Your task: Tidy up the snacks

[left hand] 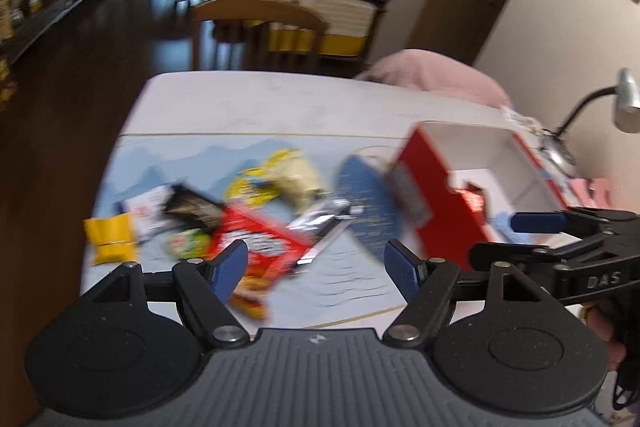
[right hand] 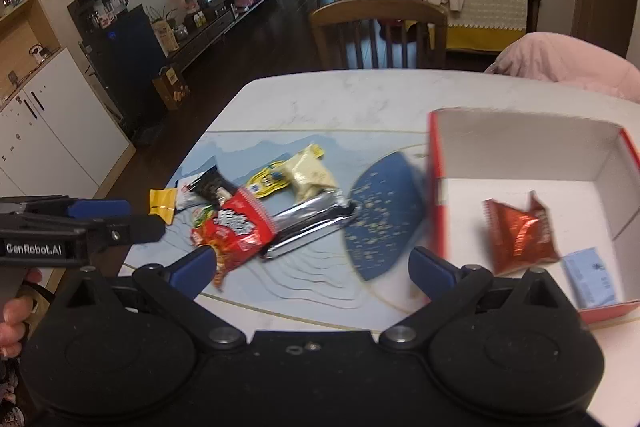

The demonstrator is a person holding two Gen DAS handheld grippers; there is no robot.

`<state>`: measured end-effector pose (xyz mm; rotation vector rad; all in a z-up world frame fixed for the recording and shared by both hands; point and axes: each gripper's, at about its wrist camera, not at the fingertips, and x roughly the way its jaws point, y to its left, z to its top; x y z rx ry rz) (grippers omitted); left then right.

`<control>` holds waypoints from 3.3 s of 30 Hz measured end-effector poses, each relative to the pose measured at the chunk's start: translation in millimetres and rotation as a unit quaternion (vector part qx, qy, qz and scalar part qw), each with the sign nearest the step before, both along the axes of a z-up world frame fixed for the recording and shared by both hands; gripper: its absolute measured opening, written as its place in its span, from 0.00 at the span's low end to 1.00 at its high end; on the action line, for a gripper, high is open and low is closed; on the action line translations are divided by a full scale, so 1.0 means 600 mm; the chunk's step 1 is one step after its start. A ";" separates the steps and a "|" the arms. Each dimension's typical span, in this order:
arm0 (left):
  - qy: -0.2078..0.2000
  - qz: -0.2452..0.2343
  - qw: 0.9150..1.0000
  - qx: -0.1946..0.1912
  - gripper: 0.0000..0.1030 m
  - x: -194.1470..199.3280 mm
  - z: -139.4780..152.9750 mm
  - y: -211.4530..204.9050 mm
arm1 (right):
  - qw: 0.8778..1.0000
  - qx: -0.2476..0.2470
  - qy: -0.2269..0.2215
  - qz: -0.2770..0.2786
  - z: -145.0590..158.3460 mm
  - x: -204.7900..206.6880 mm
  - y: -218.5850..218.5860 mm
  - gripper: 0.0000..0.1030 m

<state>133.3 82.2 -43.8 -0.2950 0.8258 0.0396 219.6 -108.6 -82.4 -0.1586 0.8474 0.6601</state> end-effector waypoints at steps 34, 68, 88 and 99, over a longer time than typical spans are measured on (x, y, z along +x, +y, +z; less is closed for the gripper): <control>0.133 0.091 0.987 0.024 0.73 0.104 -0.193 0.266 | 0.983 -0.083 0.109 -0.120 -0.166 0.057 0.289 0.99; 0.133 0.101 0.986 -0.019 0.46 0.113 -0.207 0.274 | 0.944 -0.140 0.173 -0.245 -0.228 0.082 0.325 0.80; 0.129 0.109 0.984 -0.060 0.36 0.049 -0.189 0.261 | 0.950 -0.105 0.187 -0.225 -0.190 0.027 0.174 0.74; 0.090 0.055 0.992 -0.071 0.36 0.011 -0.097 0.167 | 0.966 -0.081 0.148 -0.198 -0.115 -0.008 0.094 0.74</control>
